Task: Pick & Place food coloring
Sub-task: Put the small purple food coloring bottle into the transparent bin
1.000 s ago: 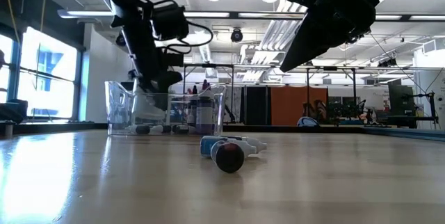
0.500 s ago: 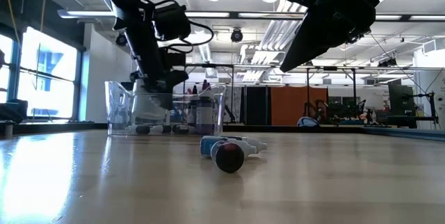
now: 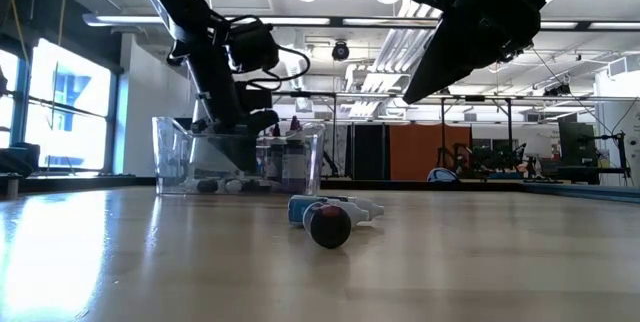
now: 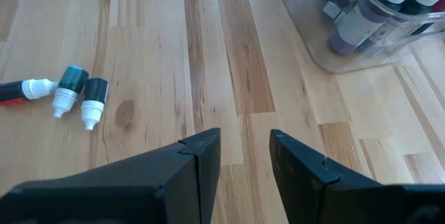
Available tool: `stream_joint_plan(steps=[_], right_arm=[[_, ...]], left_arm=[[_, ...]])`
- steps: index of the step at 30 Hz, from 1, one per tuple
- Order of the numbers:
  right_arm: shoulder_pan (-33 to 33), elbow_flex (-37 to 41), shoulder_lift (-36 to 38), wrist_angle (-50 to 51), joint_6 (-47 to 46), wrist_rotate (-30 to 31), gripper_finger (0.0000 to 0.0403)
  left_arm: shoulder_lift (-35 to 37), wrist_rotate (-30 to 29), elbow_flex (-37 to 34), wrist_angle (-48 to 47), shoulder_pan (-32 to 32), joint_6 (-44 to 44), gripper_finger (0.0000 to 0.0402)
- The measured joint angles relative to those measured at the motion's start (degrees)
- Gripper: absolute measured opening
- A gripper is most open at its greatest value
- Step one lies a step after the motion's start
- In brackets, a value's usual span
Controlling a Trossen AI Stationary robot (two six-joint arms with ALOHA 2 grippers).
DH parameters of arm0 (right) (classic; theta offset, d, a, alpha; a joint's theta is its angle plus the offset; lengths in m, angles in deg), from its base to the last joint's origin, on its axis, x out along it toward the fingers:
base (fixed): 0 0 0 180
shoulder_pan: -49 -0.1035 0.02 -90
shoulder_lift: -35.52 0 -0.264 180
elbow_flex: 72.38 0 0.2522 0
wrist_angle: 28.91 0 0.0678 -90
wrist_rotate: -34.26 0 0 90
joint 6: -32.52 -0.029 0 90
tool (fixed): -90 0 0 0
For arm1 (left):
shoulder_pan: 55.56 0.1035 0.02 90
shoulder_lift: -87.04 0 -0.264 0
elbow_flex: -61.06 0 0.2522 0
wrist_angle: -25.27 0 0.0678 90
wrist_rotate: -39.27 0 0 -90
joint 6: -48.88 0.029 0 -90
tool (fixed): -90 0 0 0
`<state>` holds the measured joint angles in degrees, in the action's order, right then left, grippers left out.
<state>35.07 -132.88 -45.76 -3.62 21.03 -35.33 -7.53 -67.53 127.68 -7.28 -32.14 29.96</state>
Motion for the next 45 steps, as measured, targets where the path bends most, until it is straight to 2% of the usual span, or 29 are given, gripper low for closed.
stream_joint_plan(steps=[7, 9, 13, 19, 24, 26, 33, 36, 39, 41, 45], right_arm=[[0.00, 0.00, 0.00, 0.00, 0.00, 0.00, 0.0117], [0.01, 0.00, 0.00, -0.01, 0.00, 0.00, 0.0117], [0.00, 0.00, 0.00, -0.02, 0.00, 0.00, 0.0117], [0.00, 0.00, -0.02, -0.45, -0.45, -0.02, 0.0117], [0.00, 0.00, -0.92, -1.26, -4.89, 0.07, 0.0117], [-0.17, 0.00, -2.46, -2.94, -6.62, -0.21, 0.0117], [-2.88, -0.02, -14.25, -23.83, -2.24, -12.74, 0.0117], [-4.49, -1.08, -19.02, -30.14, -0.36, -13.37, 0.0117], [-5.69, -3.84, -22.18, -30.71, 1.31, -9.04, 0.0117], [-6.61, -5.43, -23.72, -30.40, 1.31, -6.76, 0.0117], [-8.60, -7.69, -26.72, -29.66, 1.17, -5.88, 0.0117]], left_arm=[[-0.03, -0.09, -0.15, 0.17, -0.15, 0.23, 0.0126], [-0.06, 2.23, 0.20, -0.52, -0.15, 0.43, 0.0128], [0.98, 8.28, 3.99, -8.97, -0.15, 1.33, 0.0129], [4.14, 8.12, 15.02, -25.38, -1.65, 0.05, 0.0129], [7.94, 2.55, 24.42, -38.03, -6.76, -4.33, 0.0129], [9.58, -0.71, 27.03, -39.53, -10.02, -5.63, 0.0129], [17.39, -11.48, 29.00, -42.11, -24.74, -10.79, 0.0129], [19.24, -19.27, 28.15, -44.26, -32.18, -15.43, 0.0129], [20.15, -26.96, 25.41, -44.18, -39.83, -21.24, 0.0129], [20.25, -29.93, 22.20, -43.96, -44.75, -25.36, 0.0129], [20.34, -33.33, 14.03, -37.00, -52.56, -31.50, 0.0129]])
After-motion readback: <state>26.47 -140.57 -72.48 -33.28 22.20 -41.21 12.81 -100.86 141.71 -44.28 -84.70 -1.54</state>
